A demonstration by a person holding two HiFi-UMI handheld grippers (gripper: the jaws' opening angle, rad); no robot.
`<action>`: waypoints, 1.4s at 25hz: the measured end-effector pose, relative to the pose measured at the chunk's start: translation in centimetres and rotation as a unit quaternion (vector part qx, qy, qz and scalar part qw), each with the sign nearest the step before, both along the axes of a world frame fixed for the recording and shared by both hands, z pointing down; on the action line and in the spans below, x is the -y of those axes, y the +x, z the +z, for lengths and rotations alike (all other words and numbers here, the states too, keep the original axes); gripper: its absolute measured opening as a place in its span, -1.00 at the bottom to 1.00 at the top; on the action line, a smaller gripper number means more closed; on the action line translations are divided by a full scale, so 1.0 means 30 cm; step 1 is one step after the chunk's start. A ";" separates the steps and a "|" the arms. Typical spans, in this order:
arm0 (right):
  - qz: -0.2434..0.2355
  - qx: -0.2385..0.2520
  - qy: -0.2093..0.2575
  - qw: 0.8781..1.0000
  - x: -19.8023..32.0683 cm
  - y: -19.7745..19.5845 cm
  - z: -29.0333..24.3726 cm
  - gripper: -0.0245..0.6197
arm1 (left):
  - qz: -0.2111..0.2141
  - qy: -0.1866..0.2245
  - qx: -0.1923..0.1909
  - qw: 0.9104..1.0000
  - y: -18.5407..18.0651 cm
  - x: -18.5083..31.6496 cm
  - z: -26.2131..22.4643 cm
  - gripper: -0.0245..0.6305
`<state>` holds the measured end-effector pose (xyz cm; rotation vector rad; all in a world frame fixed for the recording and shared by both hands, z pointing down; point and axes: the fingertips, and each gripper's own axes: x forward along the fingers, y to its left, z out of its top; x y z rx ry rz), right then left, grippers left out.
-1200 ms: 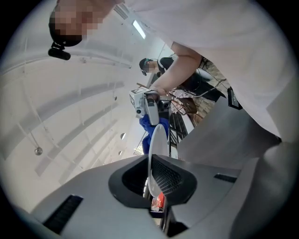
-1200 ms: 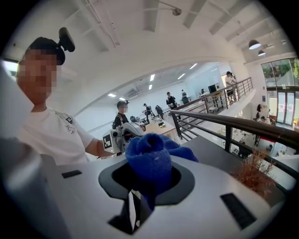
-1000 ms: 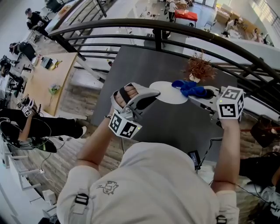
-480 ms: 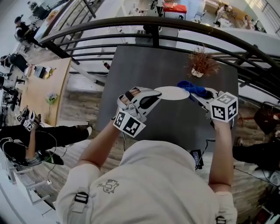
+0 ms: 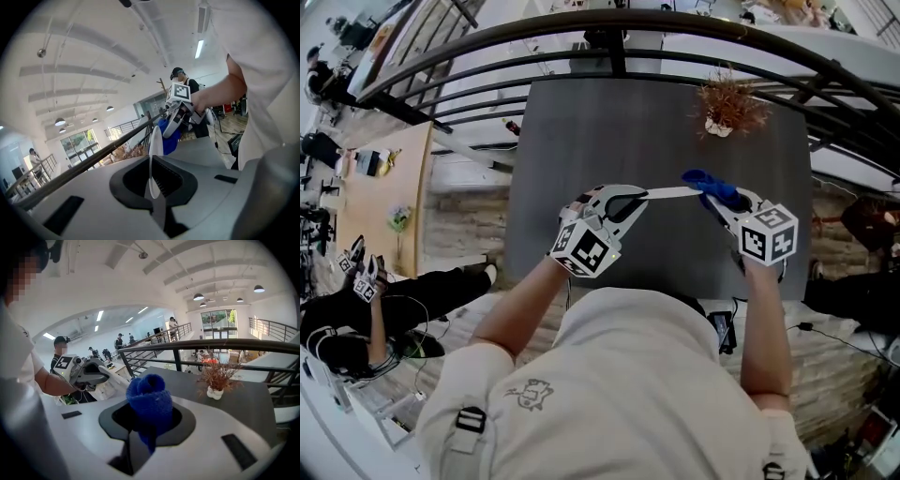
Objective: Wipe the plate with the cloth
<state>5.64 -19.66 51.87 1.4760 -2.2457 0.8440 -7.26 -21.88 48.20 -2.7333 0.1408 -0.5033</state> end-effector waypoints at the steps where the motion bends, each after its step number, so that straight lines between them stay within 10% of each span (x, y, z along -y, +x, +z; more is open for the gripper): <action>1: 0.005 0.004 -0.004 1.000 -0.005 -0.001 0.021 -0.65 | -0.001 -0.016 0.005 1.000 0.003 -0.002 0.023 -0.87; 14: 0.013 0.021 -0.059 0.998 -0.015 -0.002 0.284 -0.65 | -0.077 -0.251 0.072 0.962 0.016 0.060 0.413 -0.87; 31: -0.026 0.043 -0.125 0.991 -0.014 0.004 0.580 -0.65 | -0.204 -0.526 0.075 0.823 0.071 0.054 0.937 -0.87; 35: -0.032 0.053 -0.139 0.988 -0.005 0.018 0.640 -0.65 | -0.221 -0.552 0.062 0.801 0.089 0.062 0.998 -0.87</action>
